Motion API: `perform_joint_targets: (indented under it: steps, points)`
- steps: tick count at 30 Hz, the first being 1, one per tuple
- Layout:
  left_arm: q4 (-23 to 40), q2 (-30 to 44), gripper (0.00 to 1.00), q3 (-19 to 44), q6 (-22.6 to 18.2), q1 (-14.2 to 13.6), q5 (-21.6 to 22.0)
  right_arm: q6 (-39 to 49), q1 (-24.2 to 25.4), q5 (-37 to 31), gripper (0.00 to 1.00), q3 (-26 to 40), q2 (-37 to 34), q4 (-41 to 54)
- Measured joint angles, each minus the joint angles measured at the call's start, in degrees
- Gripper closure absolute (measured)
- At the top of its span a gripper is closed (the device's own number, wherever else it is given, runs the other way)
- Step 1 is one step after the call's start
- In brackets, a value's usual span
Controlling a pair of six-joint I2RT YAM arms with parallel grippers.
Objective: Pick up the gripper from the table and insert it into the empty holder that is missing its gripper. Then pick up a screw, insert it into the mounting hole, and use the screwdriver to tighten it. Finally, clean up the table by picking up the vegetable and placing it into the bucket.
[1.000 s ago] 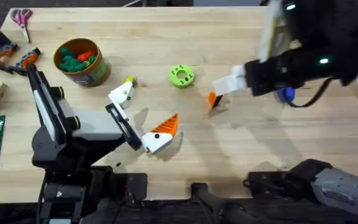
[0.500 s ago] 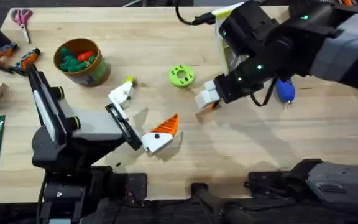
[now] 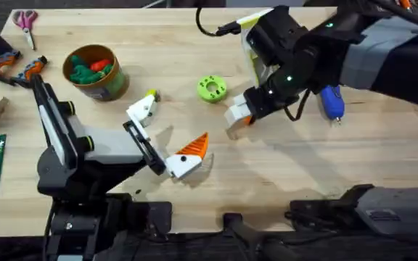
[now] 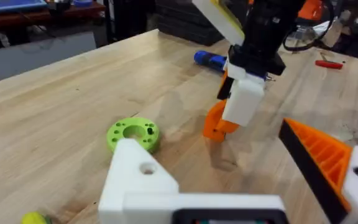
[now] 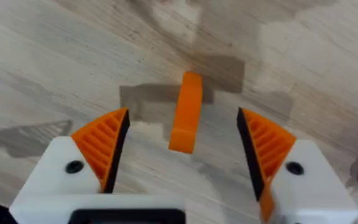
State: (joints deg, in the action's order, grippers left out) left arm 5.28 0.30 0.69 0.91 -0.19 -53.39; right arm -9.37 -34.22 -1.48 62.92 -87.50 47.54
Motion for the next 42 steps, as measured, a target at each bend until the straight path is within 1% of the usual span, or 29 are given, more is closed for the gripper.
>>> perform_joint_targets:
  steps: [4,6,8,10,12,13,14,15,20,23,26,28,31,36,39,42]
  points:
    - [0.00,0.00,0.014,0.00,0.00,0.00,0.00,0.26,0.00,-0.04,0.097,0.02,0.00,0.00]
    - [0.00,0.01,0.014,0.00,0.00,0.00,0.00,0.27,0.00,-0.05,0.178,0.02,0.01,-0.02]
    - [0.00,0.00,0.014,0.00,0.00,0.00,0.00,0.54,-0.02,-0.16,0.347,0.02,0.02,0.01]
    - [0.00,0.02,0.014,0.00,-0.02,0.00,0.00,0.40,0.00,-0.23,0.622,0.04,0.00,0.23]
    - [0.00,0.00,0.014,0.00,0.00,0.00,0.00,0.52,0.00,-0.25,0.806,0.04,0.00,0.65]
    - [0.00,0.01,0.014,0.00,-0.01,0.00,0.00,0.76,-0.02,-0.28,0.923,0.04,0.02,0.71]
    - [0.00,0.02,0.014,0.00,0.00,0.00,0.00,0.61,0.00,-0.41,0.975,0.18,0.00,0.73]
    - [0.00,0.00,0.014,0.00,0.00,0.00,0.00,0.61,0.00,-0.44,0.988,0.31,0.02,0.73]
    - [0.00,0.00,0.014,0.00,0.00,0.00,0.00,0.61,0.00,-0.40,0.985,0.35,0.02,0.90]
    - [0.00,0.01,0.015,0.00,-0.02,0.00,0.00,0.64,0.18,2.45,0.986,2.56,0.02,2.45]
    - [0.00,0.00,0.015,0.00,-0.02,0.00,-0.02,0.84,0.95,6.97,0.988,6.53,0.02,2.82]
    - [0.00,0.02,0.015,0.00,-0.02,0.00,-0.02,1.31,2.03,11.36,0.988,9.10,0.00,2.65]
    - [0.00,0.00,0.015,0.00,-0.02,0.00,-0.04,2.14,4.40,20.82,0.989,11.86,0.00,2.33]
    - [0.07,0.00,0.016,0.00,-0.02,0.00,-0.73,2.35,8.46,36.38,0.989,12.22,0.02,2.06]
    - [0.12,0.01,0.015,0.00,-0.02,0.00,-1.10,3.00,10.16,42.38,0.989,12.22,0.02,1.20]
    - [0.21,0.00,0.015,0.00,-0.02,0.00,-1.69,4.00,10.64,47.61,0.989,12.24,-0.63,0.34]
